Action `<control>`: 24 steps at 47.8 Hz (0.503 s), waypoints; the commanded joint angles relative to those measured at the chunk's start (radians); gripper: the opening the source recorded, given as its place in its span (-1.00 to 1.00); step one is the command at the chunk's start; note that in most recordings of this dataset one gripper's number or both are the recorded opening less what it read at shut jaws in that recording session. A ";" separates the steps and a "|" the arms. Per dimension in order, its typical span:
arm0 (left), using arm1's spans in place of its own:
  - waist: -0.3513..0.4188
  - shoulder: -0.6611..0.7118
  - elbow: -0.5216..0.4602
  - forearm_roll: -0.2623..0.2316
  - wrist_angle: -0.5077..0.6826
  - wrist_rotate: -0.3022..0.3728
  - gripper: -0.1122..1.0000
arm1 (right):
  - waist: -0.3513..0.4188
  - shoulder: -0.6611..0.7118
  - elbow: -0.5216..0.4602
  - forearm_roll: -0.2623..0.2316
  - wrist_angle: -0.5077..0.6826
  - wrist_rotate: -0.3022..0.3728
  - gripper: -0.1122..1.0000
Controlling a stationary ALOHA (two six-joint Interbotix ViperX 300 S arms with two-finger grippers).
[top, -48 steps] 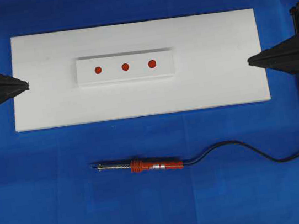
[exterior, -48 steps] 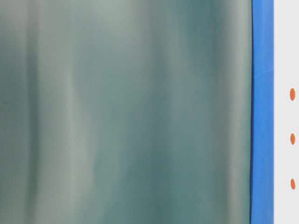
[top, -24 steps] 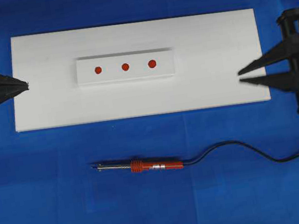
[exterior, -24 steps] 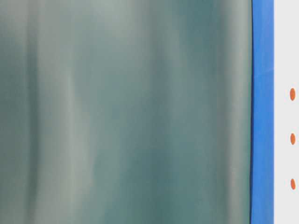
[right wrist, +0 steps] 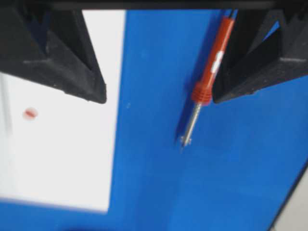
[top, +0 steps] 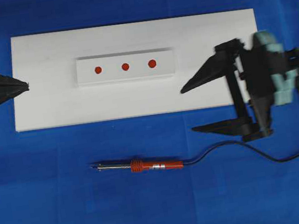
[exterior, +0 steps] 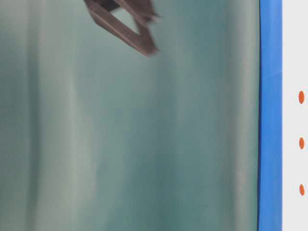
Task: Touch the tip of the soldering iron to the mark.
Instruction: 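Close the right gripper around the soldering iron's red handle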
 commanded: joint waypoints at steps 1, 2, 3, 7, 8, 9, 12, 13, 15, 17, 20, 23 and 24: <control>-0.002 0.002 -0.008 0.003 -0.006 0.000 -0.80 | 0.012 0.052 -0.061 0.003 0.034 0.020 0.81; -0.002 0.000 -0.008 0.002 -0.006 0.000 -0.80 | 0.015 0.064 -0.071 0.005 0.041 0.026 0.81; -0.002 0.000 -0.008 0.002 -0.006 0.000 -0.80 | 0.018 0.078 -0.080 0.003 0.049 0.032 0.81; -0.002 -0.006 -0.006 0.002 -0.006 0.002 -0.80 | 0.031 0.126 -0.117 0.003 0.080 0.052 0.81; -0.002 -0.006 -0.008 0.002 -0.006 0.002 -0.80 | 0.034 0.140 -0.126 0.005 0.086 0.057 0.81; -0.002 -0.009 -0.006 0.002 -0.006 0.002 -0.80 | 0.037 0.150 -0.135 0.003 0.092 0.060 0.81; -0.002 -0.014 -0.006 0.002 -0.006 0.002 -0.80 | 0.046 0.192 -0.160 0.003 0.114 0.071 0.81; -0.003 -0.015 -0.006 0.002 -0.006 0.002 -0.80 | 0.049 0.204 -0.167 0.005 0.118 0.075 0.81; -0.002 -0.017 -0.005 0.003 -0.006 0.002 -0.80 | 0.052 0.229 -0.181 0.003 0.127 0.083 0.81; -0.002 -0.020 -0.003 0.002 -0.006 0.002 -0.80 | 0.057 0.253 -0.195 0.003 0.137 0.092 0.81; -0.002 -0.023 -0.002 0.002 -0.006 0.002 -0.80 | 0.063 0.291 -0.215 0.003 0.150 0.107 0.81; -0.002 -0.025 0.000 0.003 -0.006 0.000 -0.80 | 0.069 0.331 -0.235 0.003 0.161 0.123 0.81; -0.002 -0.025 0.000 0.003 -0.006 0.000 -0.80 | 0.071 0.344 -0.241 0.003 0.163 0.129 0.81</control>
